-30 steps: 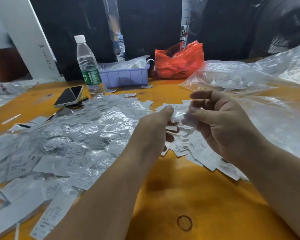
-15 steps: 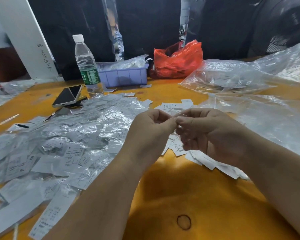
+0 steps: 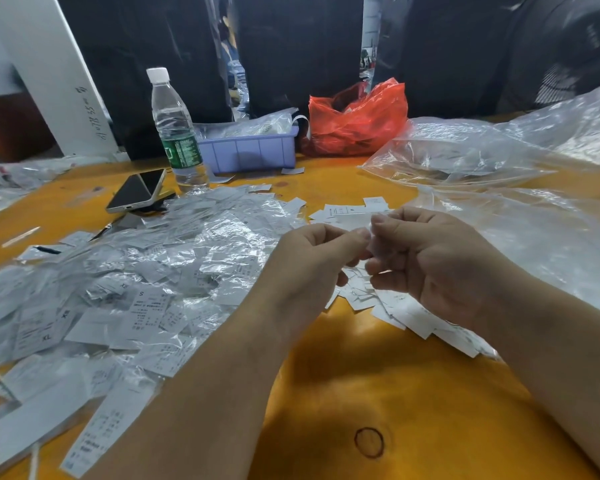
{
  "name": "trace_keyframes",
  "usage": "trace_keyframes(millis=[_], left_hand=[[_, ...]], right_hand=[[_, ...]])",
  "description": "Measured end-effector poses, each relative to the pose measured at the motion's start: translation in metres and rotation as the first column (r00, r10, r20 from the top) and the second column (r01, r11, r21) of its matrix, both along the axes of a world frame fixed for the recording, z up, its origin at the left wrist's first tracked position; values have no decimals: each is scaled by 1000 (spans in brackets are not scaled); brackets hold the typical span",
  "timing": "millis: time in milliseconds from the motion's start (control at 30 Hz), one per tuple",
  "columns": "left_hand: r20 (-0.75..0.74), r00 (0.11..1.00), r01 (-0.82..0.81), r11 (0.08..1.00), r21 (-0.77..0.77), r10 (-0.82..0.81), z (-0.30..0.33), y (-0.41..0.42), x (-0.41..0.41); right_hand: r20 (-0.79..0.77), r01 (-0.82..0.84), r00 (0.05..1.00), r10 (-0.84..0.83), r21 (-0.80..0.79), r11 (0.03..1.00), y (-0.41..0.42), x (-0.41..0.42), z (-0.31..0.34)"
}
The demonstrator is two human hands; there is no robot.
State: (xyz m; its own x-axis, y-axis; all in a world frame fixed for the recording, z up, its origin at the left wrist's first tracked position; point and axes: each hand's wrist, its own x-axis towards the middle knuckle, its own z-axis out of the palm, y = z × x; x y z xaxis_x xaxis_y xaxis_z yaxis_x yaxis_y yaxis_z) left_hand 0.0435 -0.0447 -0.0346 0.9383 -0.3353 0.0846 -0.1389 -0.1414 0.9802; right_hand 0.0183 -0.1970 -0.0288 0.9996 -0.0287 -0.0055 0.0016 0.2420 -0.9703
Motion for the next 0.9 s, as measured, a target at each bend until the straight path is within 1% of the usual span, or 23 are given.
trace_keyframes(millis=[100, 233, 400, 500, 600, 700, 800, 900], left_hand=[[32, 999, -19, 1000, -23, 20, -1, 0, 1], [24, 997, -66, 997, -36, 67, -1, 3, 3], [7, 993, -113, 991, -67, 114, 0, 3, 4], [27, 993, -109, 992, -71, 111, 0, 3, 3], [85, 990, -107, 994, -29, 109, 1, 3, 2], [125, 986, -110, 994, 0, 109, 1, 3, 1], [131, 987, -97, 995, 18, 94, 1, 4, 1], [114, 990, -81, 996, -26, 84, 1, 4, 1]], right_hand=[[21, -19, 1000, 19, 1, 1000, 0, 0, 0], [15, -40, 999, 40, -24, 999, 0, 0, -1], [-46, -52, 998, 50, -41, 998, -2, -1, 1], [-98, -107, 990, 100, -67, 992, -2, 1, -1], [-159, -203, 969, 189, -79, 976, -3, 0, -1], [-175, -267, 953, 246, -108, 958, -5, -1, -1], [-119, -214, 973, 196, -162, 963, -4, -1, -1], [-69, -97, 994, 89, -108, 989, -7, 1, 0]])
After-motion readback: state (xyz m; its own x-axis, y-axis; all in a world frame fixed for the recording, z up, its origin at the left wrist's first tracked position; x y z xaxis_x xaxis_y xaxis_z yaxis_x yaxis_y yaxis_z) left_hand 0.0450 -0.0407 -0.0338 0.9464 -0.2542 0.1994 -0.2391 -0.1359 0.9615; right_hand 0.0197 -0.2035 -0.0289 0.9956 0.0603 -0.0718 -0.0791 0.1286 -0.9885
